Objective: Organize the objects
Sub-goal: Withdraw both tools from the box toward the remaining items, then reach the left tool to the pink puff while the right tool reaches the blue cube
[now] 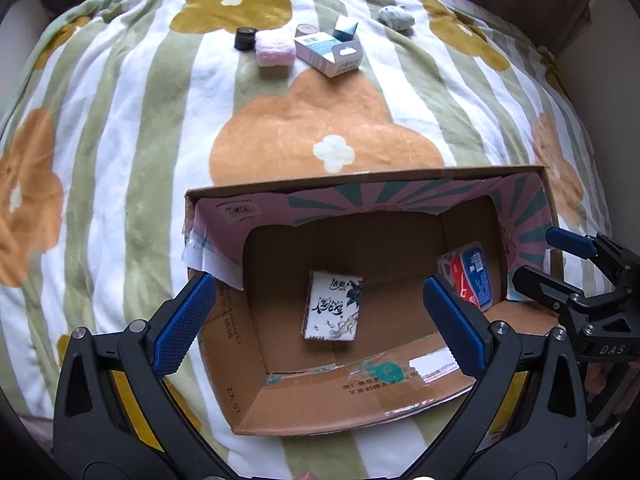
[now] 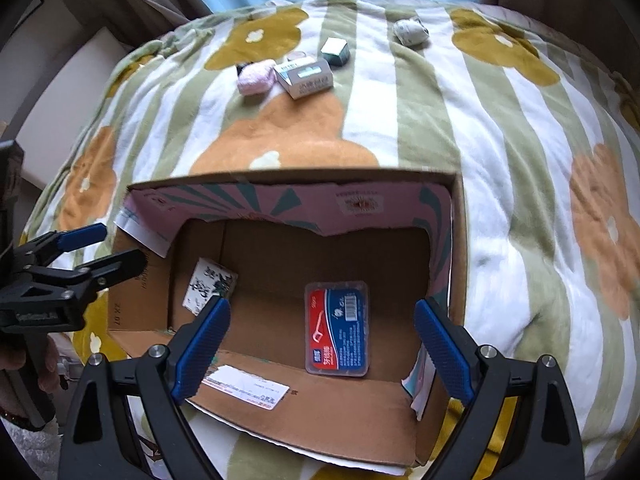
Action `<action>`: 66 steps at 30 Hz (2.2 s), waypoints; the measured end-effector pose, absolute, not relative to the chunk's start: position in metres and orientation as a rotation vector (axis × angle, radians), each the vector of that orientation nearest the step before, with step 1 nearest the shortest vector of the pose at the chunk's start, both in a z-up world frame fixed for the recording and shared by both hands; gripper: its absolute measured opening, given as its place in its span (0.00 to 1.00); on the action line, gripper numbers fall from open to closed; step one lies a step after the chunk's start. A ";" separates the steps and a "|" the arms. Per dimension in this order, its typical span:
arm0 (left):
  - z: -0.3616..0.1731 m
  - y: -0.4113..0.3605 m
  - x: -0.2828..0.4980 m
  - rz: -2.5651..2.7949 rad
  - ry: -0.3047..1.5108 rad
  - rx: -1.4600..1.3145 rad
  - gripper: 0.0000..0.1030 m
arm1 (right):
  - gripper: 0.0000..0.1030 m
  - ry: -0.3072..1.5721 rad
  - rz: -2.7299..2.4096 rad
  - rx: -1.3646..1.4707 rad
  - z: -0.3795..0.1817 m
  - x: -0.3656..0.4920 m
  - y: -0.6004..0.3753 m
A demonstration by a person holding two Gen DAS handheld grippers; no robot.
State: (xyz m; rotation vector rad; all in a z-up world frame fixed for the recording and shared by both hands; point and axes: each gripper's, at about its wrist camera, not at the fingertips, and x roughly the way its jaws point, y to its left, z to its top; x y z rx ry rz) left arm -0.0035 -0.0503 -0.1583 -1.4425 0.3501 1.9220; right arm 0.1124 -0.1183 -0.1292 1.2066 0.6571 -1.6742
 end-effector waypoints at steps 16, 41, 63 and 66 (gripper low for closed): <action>-0.102 -0.032 -0.020 1.995 0.379 -1.326 1.00 | 0.89 0.567 -1.778 1.117 -0.061 0.076 -0.134; -0.087 0.020 -0.120 1.994 0.405 -1.218 1.00 | 0.89 0.514 -1.824 1.080 -0.014 0.004 -0.254; -0.175 0.082 -0.233 1.891 0.437 -1.338 0.99 | 0.89 0.436 -2.063 1.321 -0.074 -0.075 -0.368; -0.189 0.092 -0.241 1.881 0.474 -1.348 0.99 | 0.89 0.420 -2.071 1.349 -0.086 -0.089 -0.376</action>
